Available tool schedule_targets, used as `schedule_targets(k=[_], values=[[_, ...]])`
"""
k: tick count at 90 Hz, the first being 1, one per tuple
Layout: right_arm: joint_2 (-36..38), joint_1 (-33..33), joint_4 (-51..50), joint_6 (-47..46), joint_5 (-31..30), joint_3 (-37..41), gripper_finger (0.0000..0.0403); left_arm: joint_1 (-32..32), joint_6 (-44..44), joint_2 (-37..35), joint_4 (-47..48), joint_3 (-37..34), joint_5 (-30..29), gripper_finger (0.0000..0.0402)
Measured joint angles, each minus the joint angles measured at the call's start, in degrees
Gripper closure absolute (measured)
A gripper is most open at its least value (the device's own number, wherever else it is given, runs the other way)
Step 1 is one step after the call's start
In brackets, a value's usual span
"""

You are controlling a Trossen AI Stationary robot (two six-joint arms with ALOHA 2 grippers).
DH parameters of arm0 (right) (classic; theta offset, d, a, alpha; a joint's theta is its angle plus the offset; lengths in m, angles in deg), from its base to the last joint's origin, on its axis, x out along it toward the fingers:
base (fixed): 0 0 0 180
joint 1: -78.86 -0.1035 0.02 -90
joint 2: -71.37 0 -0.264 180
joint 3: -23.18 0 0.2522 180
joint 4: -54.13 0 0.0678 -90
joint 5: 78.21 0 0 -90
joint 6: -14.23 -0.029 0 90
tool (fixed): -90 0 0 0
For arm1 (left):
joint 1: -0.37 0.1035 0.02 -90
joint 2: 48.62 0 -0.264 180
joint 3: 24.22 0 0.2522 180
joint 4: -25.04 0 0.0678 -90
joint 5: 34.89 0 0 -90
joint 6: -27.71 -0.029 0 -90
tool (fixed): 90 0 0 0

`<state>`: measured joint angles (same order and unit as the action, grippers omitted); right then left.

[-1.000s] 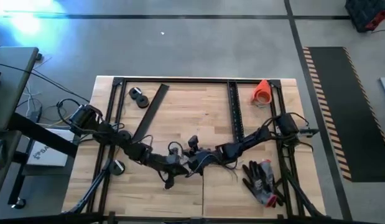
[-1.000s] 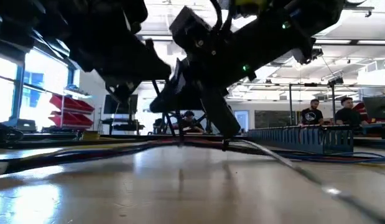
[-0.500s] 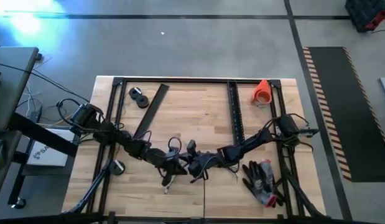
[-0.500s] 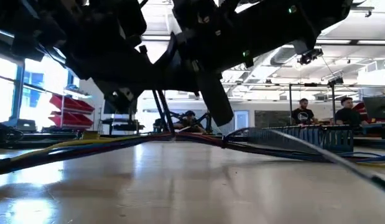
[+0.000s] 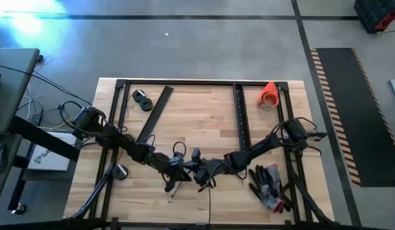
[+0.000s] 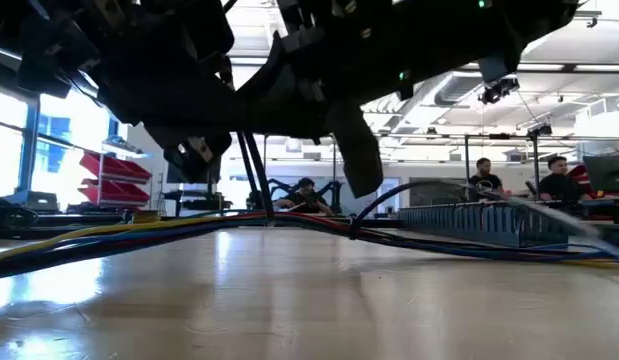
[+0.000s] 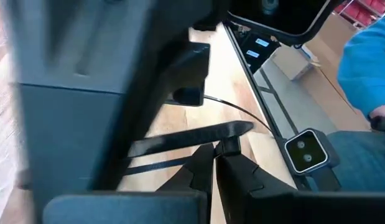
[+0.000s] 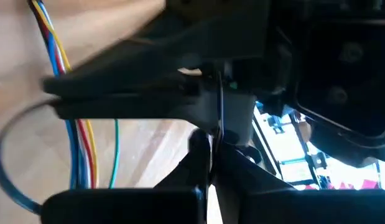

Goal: Ziptie cables
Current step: Wrap the black zip tie on the cables

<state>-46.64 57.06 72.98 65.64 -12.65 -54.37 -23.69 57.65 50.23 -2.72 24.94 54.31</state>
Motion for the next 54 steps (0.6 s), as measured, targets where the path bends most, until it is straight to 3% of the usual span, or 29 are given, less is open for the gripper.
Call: schedule_targets(k=[22, 54], values=[[-0.6, 0.0, -0.7, -5.4, -2.4, 0.0, 0.0403, 0.1, 0.0, 0.0, -1.3, 0.0, 0.6, 0.0402], [-0.6, -0.4, -0.6, -4.7, -4.1, 0.0, 0.0403, 0.1, 0.0, 0.0, -1.3, 0.0, 0.3, 0.0402]])
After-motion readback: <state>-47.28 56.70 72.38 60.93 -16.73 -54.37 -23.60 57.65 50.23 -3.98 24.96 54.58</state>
